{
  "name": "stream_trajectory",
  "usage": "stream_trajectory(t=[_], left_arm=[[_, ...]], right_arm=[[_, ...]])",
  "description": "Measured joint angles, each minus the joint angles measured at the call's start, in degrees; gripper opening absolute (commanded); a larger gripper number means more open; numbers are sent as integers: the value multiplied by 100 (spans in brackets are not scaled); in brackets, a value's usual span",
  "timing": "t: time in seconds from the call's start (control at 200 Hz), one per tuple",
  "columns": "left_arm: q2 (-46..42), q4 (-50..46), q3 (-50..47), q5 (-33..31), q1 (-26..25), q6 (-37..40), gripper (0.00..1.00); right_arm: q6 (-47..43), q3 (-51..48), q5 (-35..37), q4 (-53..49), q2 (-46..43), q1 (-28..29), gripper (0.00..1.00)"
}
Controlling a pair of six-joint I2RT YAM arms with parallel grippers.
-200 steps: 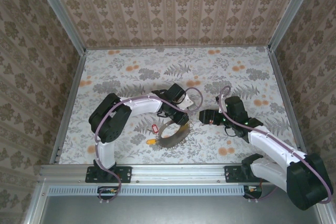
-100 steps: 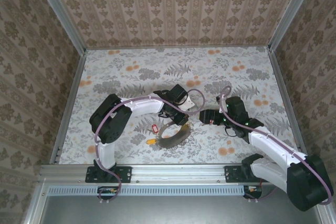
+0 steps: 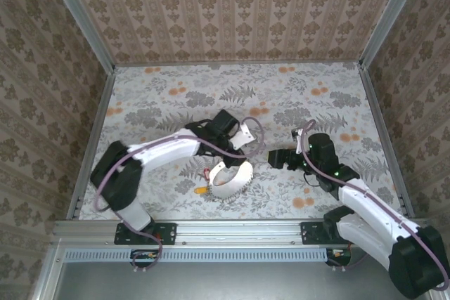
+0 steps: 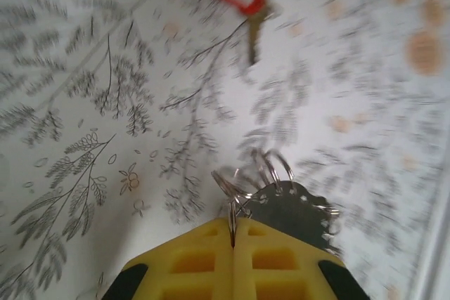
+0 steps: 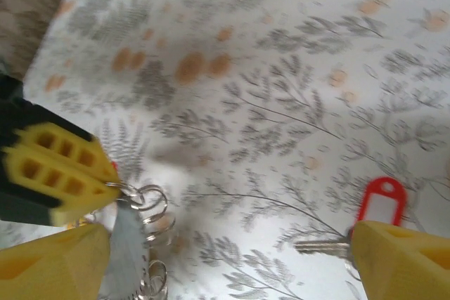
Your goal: Put the keys on the keyring
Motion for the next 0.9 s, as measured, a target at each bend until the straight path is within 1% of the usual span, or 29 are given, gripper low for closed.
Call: stream_trajectory(t=[0.045, 0.11, 0.155, 0.235, 0.31, 0.37, 0.425, 0.49, 0.58, 0.665, 0.755, 0.9], left_arm=[[-501, 11, -111, 240, 79, 136, 0], [-1154, 15, -188, 584, 192, 306, 0], [-1478, 20, -190, 817, 271, 400, 0], [-1860, -37, -133, 1263, 413, 562, 0], [-1982, -125, -35, 1613, 522, 699, 0], [-2017, -256, 50, 1843, 584, 817, 0], [-2033, -374, 111, 2009, 619, 935, 0], [-2063, -503, 175, 2168, 667, 1058, 0], [-2164, -610, 184, 2306, 752, 1161, 0], [-2275, -651, 188, 2413, 846, 1226, 0], [-2345, -667, 225, 2509, 894, 1257, 0], [-2411, -612, 260, 2662, 896, 1257, 0]], right_arm=[[-44, -13, -238, 131, -210, 0, 86], [-122, -11, -590, 391, -492, 4, 79], [-129, 7, -789, 568, -647, 42, 73], [-151, 195, -1091, 793, -752, 219, 66], [-269, 588, -1318, 857, -658, 546, 57], [-422, 1043, -1486, 837, -514, 866, 48], [-625, 1486, -1598, 787, -361, 1093, 42], [-811, 1902, -1692, 765, -223, 1248, 39], [-994, 2192, -1711, 756, -85, 1351, 38], [-1182, 2304, -1711, 680, 111, 1467, 34], [-1397, 2363, -1692, 483, 369, 1646, 25], [-1703, 2385, -1598, 144, 566, 1976, 19]])
